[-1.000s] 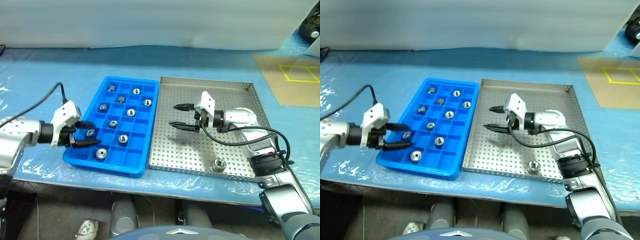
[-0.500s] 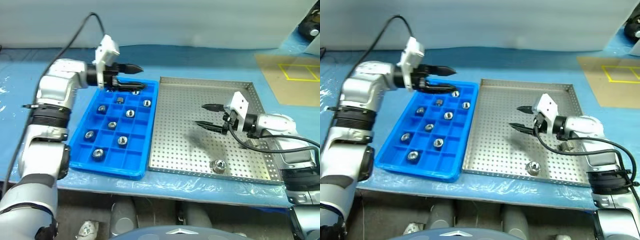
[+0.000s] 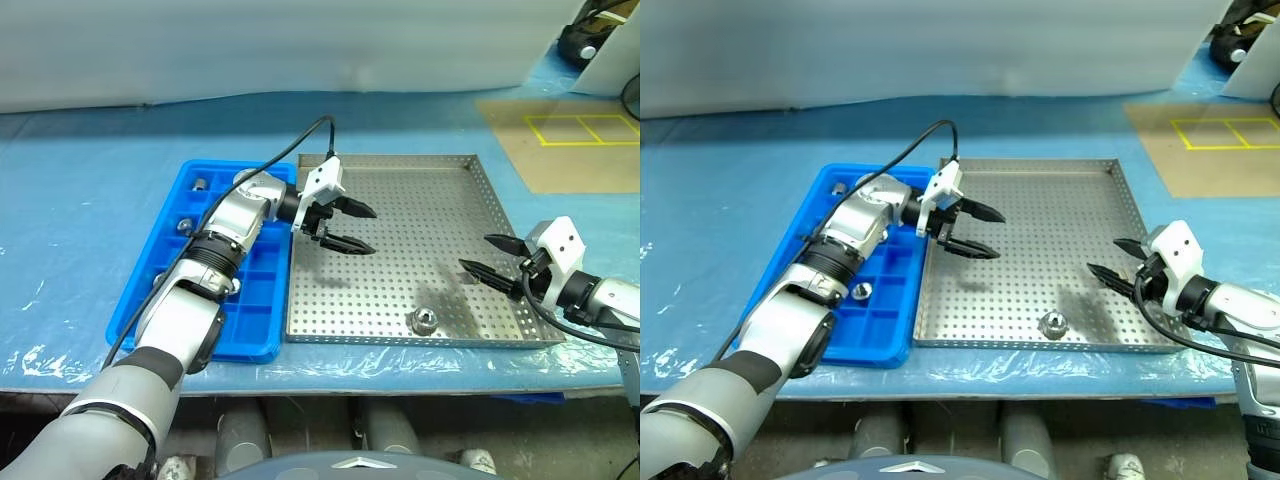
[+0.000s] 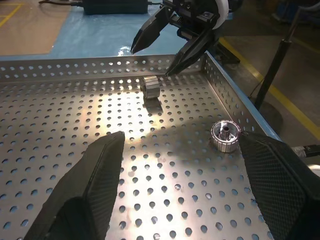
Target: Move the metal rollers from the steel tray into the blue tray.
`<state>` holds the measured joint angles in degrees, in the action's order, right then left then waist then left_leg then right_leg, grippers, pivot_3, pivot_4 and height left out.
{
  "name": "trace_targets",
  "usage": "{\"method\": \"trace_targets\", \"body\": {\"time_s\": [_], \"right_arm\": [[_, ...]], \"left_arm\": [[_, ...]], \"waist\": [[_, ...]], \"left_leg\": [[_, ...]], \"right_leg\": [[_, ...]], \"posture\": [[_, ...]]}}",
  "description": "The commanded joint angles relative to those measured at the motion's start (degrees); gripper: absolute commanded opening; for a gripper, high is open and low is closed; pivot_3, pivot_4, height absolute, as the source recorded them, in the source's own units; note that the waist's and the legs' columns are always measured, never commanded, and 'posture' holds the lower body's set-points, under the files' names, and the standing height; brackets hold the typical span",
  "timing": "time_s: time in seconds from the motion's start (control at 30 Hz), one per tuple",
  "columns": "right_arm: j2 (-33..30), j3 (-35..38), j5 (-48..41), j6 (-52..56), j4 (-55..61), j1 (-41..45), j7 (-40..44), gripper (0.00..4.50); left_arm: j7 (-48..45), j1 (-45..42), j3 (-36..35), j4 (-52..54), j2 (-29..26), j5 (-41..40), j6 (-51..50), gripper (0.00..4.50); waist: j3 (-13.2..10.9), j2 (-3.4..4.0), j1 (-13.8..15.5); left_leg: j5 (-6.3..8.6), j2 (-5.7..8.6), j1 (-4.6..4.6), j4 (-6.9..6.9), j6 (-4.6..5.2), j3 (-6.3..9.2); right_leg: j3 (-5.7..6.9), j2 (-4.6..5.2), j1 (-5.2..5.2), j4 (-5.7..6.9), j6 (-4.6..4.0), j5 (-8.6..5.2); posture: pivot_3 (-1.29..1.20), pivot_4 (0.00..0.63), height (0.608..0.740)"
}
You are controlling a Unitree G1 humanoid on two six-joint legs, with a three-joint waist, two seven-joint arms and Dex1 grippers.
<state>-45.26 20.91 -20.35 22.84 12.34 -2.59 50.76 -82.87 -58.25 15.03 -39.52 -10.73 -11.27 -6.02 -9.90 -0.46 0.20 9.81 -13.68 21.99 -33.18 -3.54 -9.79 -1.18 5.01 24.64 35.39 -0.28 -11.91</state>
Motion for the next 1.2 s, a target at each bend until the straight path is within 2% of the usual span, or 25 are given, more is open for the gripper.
{"method": "trace_targets", "body": {"time_s": [0.03,0.2,0.4,0.7,0.9,1.0,1.07,1.17,1.2], "right_arm": [[0.32,2.04,1.65,-3.57,-2.66,-2.59,-1.44,3.38],[1.17,-0.92,4.14,-7.28,-8.57,-2.53,-2.66,3.38],[5.43,-2.42,5.84,-10.77,-18.69,3.60,-7.40,3.38],[6.62,-7.06,7.46,-11.92,-21.15,4.00,-6.77,3.38],[6.58,-7.58,7.74,-12.82,-23.72,4.73,-6.91,3.38],[6.85,-7.58,7.10,-13.10,-23.68,4.83,-6.18,2.79],[6.98,-7.88,8.09,-13.18,-23.99,5.19,-7.68,2.21],[7.13,-8.23,7.28,-13.23,-24.43,5.59,-6.85,2.21],[7.12,-8.38,7.14,-13.13,-24.17,5.64,-6.66,2.05]], "left_arm": [[-0.60,0.68,0.54,3.00,1.45,-0.07,1.32,3.80],[-1.16,1.56,1.33,4.06,1.97,0.68,1.50,3.80],[-0.38,2.47,1.50,5.66,1.99,1.42,1.33,3.80],[0.71,4.14,1.58,7.39,0.97,1.72,0.94,3.80],[1.60,4.73,1.22,8.74,0.44,1.67,0.05,3.80],[2.23,4.88,1.17,8.93,0.28,1.84,0.00,3.83],[2.35,4.72,1.00,8.79,-0.02,1.82,0.01,3.83],[2.64,4.57,0.82,8.59,-0.49,1.91,0.10,3.83],[3.05,4.44,0.62,8.32,-0.61,1.97,0.36,3.83]], "waist": [[0.01,0.00,-0.36],[0.03,0.03,-1.41],[0.06,0.06,-2.30],[0.07,0.06,-2.30],[0.08,0.04,-2.28],[0.08,0.04,-2.28],[0.08,0.04,-2.28],[0.08,0.04,-2.29],[0.08,0.04,-2.28]], "left_leg": [[0.01,-0.01,-0.02,0.00,0.02,0.00],[0.15,0.05,0.04,-0.01,0.25,-0.19],[0.26,0.10,0.09,-0.01,0.44,-0.25],[0.28,0.12,0.00,-0.02,0.61,-0.26],[0.32,0.13,-0.07,-0.02,0.54,-0.28],[0.32,0.13,-0.10,-0.02,0.54,-0.27],[0.32,0.13,-0.11,-0.03,0.54,-0.28],[0.32,0.20,-0.12,-0.05,0.54,-0.29],[0.32,0.19,-0.12,-0.05,0.54,-0.29]], "right_leg": [[-0.01,0.00,-0.01,-0.04,0.01,0.00],[0.00,0.01,-0.02,-0.35,0.10,0.06],[0.00,0.05,-0.03,-0.56,0.12,0.08],[0.00,0.13,-0.22,-0.64,0.12,0.08],[0.00,0.15,-0.30,-0.65,0.12,0.08],[0.00,0.15,-0.33,-0.66,0.12,0.08],[0.00,0.15,-0.33,-0.66,0.12,0.08],[0.01,0.17,-0.34,-0.66,0.12,0.08],[0.00,0.17,-0.34,-0.66,0.12,0.08]], "posture": [[-0.44,0.150,0.740],[-0.44,0.150,0.740],[-0.42,0.150,0.740],[-0.39,0.150,0.740],[-0.37,0.150,0.740],[-0.37,0.150,0.740],[-0.37,0.150,0.740],[-0.37,0.150,0.740],[-0.36,0.150,0.740]]}}
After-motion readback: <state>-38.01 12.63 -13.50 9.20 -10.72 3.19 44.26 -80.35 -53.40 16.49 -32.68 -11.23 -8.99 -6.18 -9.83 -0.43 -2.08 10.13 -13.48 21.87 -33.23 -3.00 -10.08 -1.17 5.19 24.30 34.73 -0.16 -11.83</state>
